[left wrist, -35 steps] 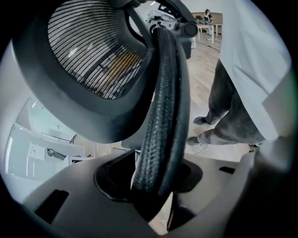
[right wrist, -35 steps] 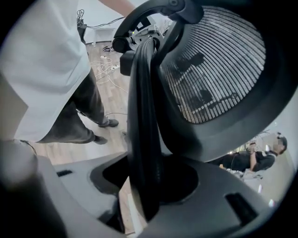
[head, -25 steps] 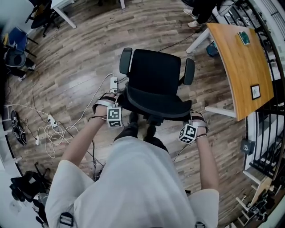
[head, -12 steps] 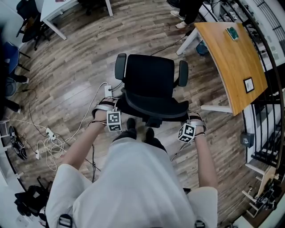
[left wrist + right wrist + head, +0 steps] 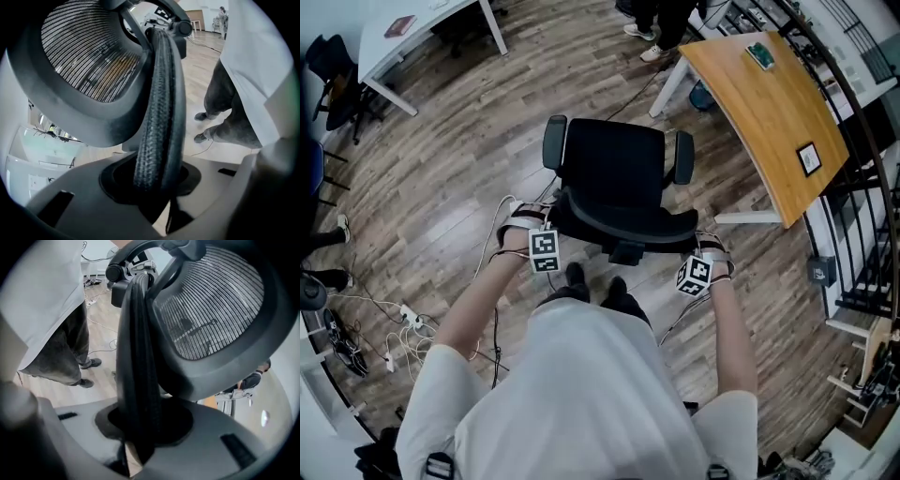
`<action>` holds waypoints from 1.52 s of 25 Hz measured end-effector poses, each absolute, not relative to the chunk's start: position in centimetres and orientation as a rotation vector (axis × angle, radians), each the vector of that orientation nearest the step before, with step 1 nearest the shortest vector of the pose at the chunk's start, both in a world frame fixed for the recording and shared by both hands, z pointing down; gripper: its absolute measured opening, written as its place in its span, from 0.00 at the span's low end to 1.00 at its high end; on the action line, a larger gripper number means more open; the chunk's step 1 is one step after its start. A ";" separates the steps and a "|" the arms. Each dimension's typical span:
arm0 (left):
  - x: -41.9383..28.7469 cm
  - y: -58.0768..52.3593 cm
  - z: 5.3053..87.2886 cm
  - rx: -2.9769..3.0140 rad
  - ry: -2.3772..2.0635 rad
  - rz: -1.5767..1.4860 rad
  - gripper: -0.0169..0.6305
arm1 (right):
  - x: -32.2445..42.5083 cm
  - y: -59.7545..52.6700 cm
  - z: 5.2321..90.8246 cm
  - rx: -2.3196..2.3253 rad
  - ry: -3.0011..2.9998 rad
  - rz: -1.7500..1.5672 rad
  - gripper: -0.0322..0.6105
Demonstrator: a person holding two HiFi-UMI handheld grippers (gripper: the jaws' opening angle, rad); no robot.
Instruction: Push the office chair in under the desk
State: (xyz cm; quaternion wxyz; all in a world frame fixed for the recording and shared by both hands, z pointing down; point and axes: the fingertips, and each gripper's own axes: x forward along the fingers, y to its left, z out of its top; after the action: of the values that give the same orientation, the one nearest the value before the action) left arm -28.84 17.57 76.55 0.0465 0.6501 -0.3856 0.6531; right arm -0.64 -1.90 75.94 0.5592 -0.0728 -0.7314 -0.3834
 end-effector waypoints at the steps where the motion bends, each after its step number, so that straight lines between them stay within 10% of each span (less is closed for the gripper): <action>1: -29.0 17.0 76.5 1.995 -1.171 1.998 0.20 | -0.6 -2.1 75.9 -0.161 -1.724 -0.896 0.20; 38: -27.4 -3.0 76.2 2.340 -0.870 2.157 0.21 | 6.1 -9.9 75.7 0.187 -1.717 -0.631 0.21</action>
State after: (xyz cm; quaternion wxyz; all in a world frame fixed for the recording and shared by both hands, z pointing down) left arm -27.39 -2.98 76.18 -0.0785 0.7071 -0.2629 0.6517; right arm 6.06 -9.90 75.69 0.6061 0.0807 -0.7427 -0.2730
